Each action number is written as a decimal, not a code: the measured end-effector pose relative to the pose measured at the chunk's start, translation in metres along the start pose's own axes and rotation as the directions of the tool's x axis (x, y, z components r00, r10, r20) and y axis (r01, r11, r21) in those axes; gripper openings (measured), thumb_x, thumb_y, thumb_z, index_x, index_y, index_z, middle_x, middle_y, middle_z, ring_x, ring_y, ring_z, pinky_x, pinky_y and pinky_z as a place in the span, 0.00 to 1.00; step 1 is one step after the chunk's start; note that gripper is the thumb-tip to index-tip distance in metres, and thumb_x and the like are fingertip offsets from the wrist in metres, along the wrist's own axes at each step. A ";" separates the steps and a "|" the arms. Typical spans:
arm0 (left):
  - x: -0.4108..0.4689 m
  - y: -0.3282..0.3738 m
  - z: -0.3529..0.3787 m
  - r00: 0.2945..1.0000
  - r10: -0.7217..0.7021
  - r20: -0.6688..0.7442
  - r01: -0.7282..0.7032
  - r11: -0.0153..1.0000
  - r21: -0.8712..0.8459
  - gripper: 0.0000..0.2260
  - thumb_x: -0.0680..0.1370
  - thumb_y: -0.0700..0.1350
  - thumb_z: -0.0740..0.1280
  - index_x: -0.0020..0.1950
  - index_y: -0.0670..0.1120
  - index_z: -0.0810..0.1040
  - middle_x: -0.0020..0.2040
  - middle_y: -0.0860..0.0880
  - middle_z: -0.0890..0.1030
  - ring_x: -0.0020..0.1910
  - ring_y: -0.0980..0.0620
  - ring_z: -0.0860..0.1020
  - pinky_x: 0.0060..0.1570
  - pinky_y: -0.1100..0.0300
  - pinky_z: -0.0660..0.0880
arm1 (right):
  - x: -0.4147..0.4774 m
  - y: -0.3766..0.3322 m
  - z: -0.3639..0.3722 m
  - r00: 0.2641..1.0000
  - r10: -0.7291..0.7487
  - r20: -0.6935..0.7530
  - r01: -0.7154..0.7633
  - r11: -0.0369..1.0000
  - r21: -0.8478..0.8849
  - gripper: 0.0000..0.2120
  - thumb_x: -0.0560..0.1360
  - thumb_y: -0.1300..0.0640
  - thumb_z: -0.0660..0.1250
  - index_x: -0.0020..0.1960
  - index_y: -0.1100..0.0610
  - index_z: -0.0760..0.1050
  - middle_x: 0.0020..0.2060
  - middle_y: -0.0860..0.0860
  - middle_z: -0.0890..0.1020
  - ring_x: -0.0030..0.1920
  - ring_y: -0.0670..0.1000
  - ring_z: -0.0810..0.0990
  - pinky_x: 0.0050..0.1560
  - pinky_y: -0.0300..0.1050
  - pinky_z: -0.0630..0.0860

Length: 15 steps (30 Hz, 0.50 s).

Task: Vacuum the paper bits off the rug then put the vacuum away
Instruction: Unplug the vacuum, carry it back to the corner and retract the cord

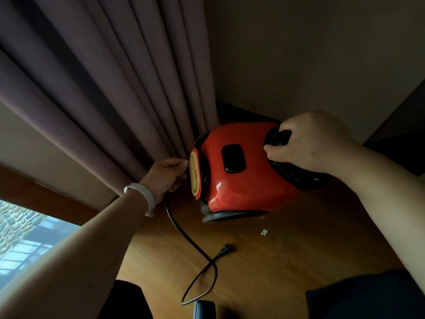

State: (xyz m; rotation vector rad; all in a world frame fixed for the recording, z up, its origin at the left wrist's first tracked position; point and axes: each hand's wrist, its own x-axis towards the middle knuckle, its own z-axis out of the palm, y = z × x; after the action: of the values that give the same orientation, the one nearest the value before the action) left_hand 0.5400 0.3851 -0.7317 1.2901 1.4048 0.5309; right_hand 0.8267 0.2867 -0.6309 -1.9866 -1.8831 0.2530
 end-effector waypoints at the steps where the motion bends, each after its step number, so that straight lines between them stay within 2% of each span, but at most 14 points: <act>1: -0.004 -0.003 0.003 1.000 -0.019 0.011 0.019 0.998 0.060 0.10 0.82 0.45 0.63 0.50 0.42 0.82 0.35 0.44 0.75 0.22 0.55 0.65 0.21 0.64 0.61 | 0.001 0.001 0.001 1.000 0.027 -0.010 -0.027 1.000 -0.001 0.21 0.67 0.40 0.72 0.34 0.60 0.79 0.30 0.53 0.80 0.33 0.52 0.79 0.31 0.46 0.74; 4: -0.012 -0.007 0.016 1.000 -0.001 0.023 -0.005 0.967 0.255 0.16 0.82 0.38 0.61 0.37 0.48 0.79 0.30 0.48 0.74 0.20 0.58 0.69 0.22 0.65 0.67 | 0.003 0.002 0.000 0.994 0.097 -0.054 -0.096 0.995 0.016 0.22 0.68 0.41 0.71 0.33 0.61 0.76 0.28 0.53 0.78 0.31 0.52 0.78 0.28 0.43 0.67; 6: -0.013 -0.002 0.027 0.999 0.051 0.013 -0.052 0.967 0.250 0.21 0.80 0.30 0.58 0.34 0.46 0.80 0.30 0.47 0.78 0.25 0.60 0.76 0.31 0.61 0.74 | 0.005 0.003 0.000 0.988 0.131 -0.079 -0.128 0.991 0.041 0.22 0.69 0.42 0.71 0.34 0.63 0.76 0.28 0.54 0.77 0.31 0.55 0.78 0.28 0.43 0.65; 8: -0.010 0.004 0.037 0.994 0.106 -0.016 -0.093 0.928 0.360 0.12 0.79 0.30 0.59 0.40 0.36 0.80 0.39 0.38 0.81 0.38 0.50 0.81 0.43 0.55 0.73 | 0.007 0.003 0.001 0.981 0.168 -0.099 -0.162 0.984 0.071 0.22 0.69 0.44 0.72 0.35 0.64 0.75 0.28 0.55 0.76 0.33 0.57 0.79 0.28 0.43 0.64; 10: -0.014 0.011 0.040 0.988 0.153 -0.016 -0.119 0.828 0.548 0.08 0.79 0.34 0.60 0.50 0.35 0.78 0.48 0.37 0.81 0.49 0.41 0.79 0.46 0.56 0.71 | 0.007 0.004 0.002 0.977 0.186 -0.107 -0.179 0.981 0.073 0.23 0.69 0.44 0.72 0.35 0.65 0.75 0.28 0.56 0.76 0.33 0.58 0.79 0.28 0.44 0.65; 11: -0.019 0.015 0.040 0.990 0.138 0.036 -0.129 0.758 0.639 0.08 0.80 0.36 0.60 0.52 0.35 0.78 0.50 0.38 0.81 0.51 0.40 0.78 0.45 0.58 0.69 | 0.007 0.005 0.002 0.976 0.191 -0.109 -0.184 0.981 0.067 0.22 0.69 0.44 0.72 0.36 0.64 0.75 0.29 0.57 0.77 0.33 0.57 0.79 0.29 0.45 0.67; 13: -0.027 0.020 0.040 0.984 0.135 0.112 -0.172 0.618 0.767 0.09 0.81 0.40 0.60 0.53 0.36 0.77 0.47 0.40 0.80 0.49 0.40 0.77 0.41 0.60 0.66 | 0.007 0.006 0.003 0.973 0.200 -0.112 -0.195 0.979 0.055 0.21 0.68 0.44 0.72 0.35 0.63 0.76 0.31 0.57 0.79 0.33 0.57 0.79 0.31 0.46 0.71; 15: -0.031 0.023 0.041 0.981 0.138 0.135 -0.190 0.561 0.806 0.09 0.81 0.42 0.59 0.51 0.37 0.76 0.37 0.48 0.74 0.37 0.47 0.73 0.33 0.62 0.64 | 0.007 0.006 0.004 0.971 0.213 -0.105 -0.208 0.976 0.059 0.21 0.68 0.44 0.71 0.33 0.62 0.74 0.29 0.55 0.78 0.32 0.56 0.78 0.30 0.45 0.70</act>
State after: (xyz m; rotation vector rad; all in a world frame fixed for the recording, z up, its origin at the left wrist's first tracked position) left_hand 0.5803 0.3509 -0.7113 2.1849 1.5424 -0.1068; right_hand 0.8316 0.2942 -0.6356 -2.1235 -1.5851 0.2392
